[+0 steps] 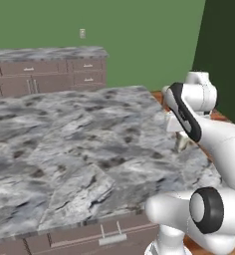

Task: Move the drinks to the dining counter.

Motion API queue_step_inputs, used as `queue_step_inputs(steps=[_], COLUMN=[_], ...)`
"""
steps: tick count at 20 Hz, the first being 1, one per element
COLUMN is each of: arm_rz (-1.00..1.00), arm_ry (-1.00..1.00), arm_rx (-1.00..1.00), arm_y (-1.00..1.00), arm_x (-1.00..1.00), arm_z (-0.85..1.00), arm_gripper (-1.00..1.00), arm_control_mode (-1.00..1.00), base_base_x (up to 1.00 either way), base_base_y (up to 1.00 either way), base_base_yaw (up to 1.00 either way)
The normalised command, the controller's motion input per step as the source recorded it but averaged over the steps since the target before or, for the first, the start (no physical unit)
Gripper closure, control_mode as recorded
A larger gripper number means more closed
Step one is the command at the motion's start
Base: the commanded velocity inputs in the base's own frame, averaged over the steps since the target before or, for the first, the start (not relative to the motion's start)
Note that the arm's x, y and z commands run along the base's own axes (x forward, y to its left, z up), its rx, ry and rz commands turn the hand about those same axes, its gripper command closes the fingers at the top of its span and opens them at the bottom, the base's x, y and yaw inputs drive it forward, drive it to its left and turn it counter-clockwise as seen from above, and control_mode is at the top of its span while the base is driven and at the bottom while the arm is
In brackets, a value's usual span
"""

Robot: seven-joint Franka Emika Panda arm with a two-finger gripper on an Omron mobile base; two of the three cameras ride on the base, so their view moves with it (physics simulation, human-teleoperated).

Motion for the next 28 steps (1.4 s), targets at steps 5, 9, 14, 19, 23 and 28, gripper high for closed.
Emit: queue_step_inputs(steps=[5,9,14,19,23,28], arm_rz=[0.07,0.07,0.06,0.05,0.04,0.03], arm_ry=[0.0,0.0,0.0,0.0,0.01,0.03], arm_rx=[0.04,0.02,0.0,0.0,0.0,0.0], arm_y=[-0.4,-0.46,-0.11,-0.13,-0.06,0.0], arm_x=[0.78,0.93,0.89,0.76,0.73,0.69], arm_z=[-0.27,-0.49,-0.58,-0.52,-0.54,-0.56], arm_gripper=[1.0,1.0,1.0,1.0,1.0,1.0], arm_control_mode=[-1.0,-1.0,-1.0,-1.0,-1.0,-1.0], base_base_x=[0.19,0.0,0.0,0.0,0.0,0.0], base_base_y=[-0.07,0.0,0.0,0.0,0.0,0.0], base_base_yaw=[0.01,0.0,0.0,0.0,0.0,0.0])
